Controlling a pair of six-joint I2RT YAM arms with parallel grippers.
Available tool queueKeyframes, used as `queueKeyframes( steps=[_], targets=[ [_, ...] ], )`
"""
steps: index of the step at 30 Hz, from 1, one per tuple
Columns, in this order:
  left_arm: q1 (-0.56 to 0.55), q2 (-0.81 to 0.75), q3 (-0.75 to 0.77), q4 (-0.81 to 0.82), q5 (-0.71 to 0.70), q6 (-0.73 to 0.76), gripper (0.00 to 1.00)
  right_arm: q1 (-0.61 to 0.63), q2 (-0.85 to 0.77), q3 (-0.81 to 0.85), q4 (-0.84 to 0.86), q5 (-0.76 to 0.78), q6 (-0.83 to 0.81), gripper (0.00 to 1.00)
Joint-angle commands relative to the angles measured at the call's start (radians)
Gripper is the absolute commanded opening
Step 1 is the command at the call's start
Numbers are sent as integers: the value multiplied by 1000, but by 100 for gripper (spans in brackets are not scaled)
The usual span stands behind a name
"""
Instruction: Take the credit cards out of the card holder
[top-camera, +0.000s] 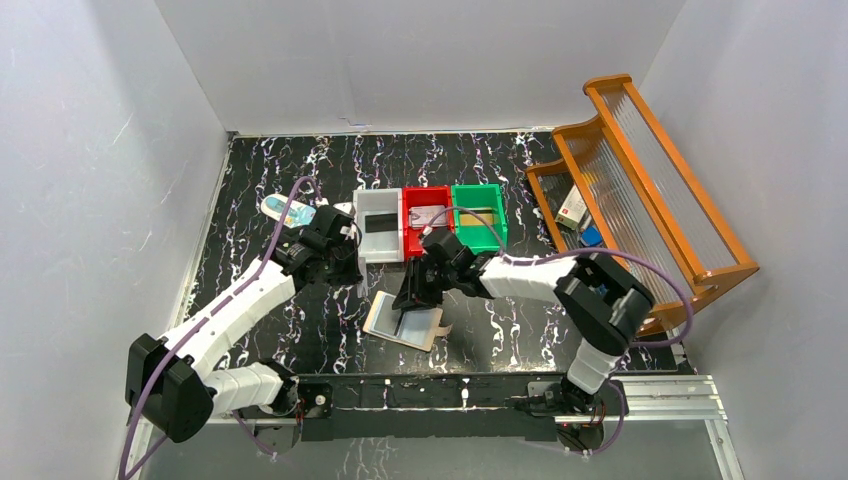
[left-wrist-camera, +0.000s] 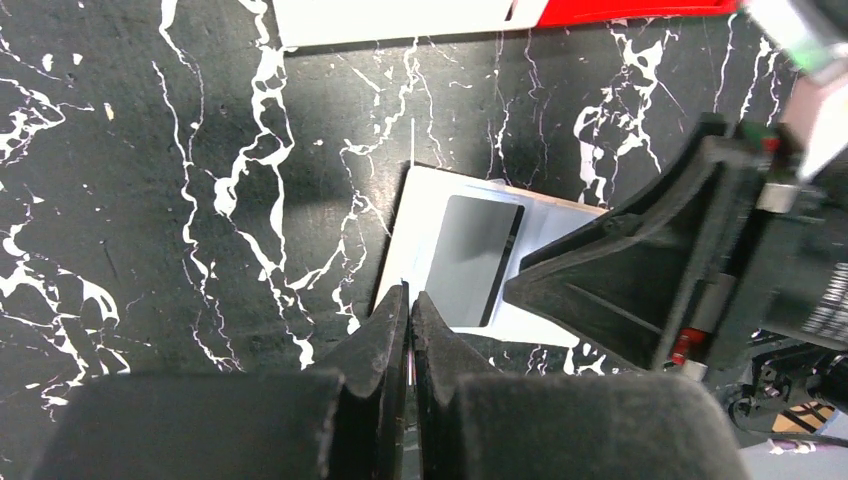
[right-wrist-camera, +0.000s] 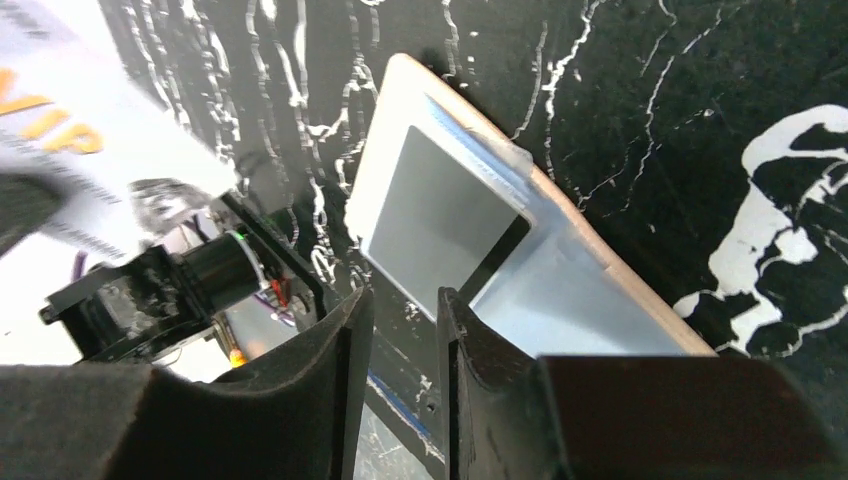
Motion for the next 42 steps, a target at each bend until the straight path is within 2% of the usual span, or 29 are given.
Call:
queueKeyframes(
  steps=[1, 4, 8, 14, 17, 20, 24, 26, 29, 30, 32, 33, 35, 37, 39, 41, 42],
  targets=[
    [7, -33, 22, -22, -45, -17, 0, 9, 81, 51, -56, -26, 20, 37],
    [6, -36, 17, -15, -39, -15, 0, 11, 75, 30, -111, 6, 15, 35],
    [6, -31, 13, 0, -25, -11, 0, 11, -5, -4, -92, 28, -11, 37],
    [6, -6, 23, 22, 24, 11, 0, 11, -54, 61, -106, 45, -69, 41],
    [7, -5, 17, 47, 63, 25, 0, 11, -91, 81, -134, 107, -91, 42],
    [6, -6, -11, 85, 79, 7, 0, 9, -145, 74, -161, 210, -91, 48],
    [6, -7, -26, 122, 115, -8, 0, -1, -234, 27, -178, 338, -50, 62],
    [7, -17, -34, 149, 136, -9, 0, -9, -282, -21, -146, 394, -34, 69],
    [6, -35, -43, 193, 168, -8, 0, -12, -365, -106, -86, 520, 5, 72],
    [7, -41, -46, 207, 178, -5, 0, -19, -396, -128, -71, 530, -12, 77],
    [6, -50, -47, 228, 195, 1, 0, -40, -453, -150, -68, 504, -85, 90],
    [7, -55, -43, 233, 202, 2, 0, -53, -481, -159, -84, 509, -84, 94],
    [7, -62, -35, 247, 217, 3, 0, -100, -526, -190, -72, 473, -73, 91],
    [7, -69, -32, 273, 241, 3, 0, -187, -546, -224, -38, 344, -63, 87],
    [8, -74, -33, 306, 282, 2, 0, -263, -553, -267, 76, 178, -46, 80],
    [8, -72, -41, 356, 359, 4, 0, -298, -554, -304, 197, 37, -24, 77],
    [9, -67, -46, 384, 406, 6, 0, -304, -550, -311, 235, 14, -18, 76]
  ],
)
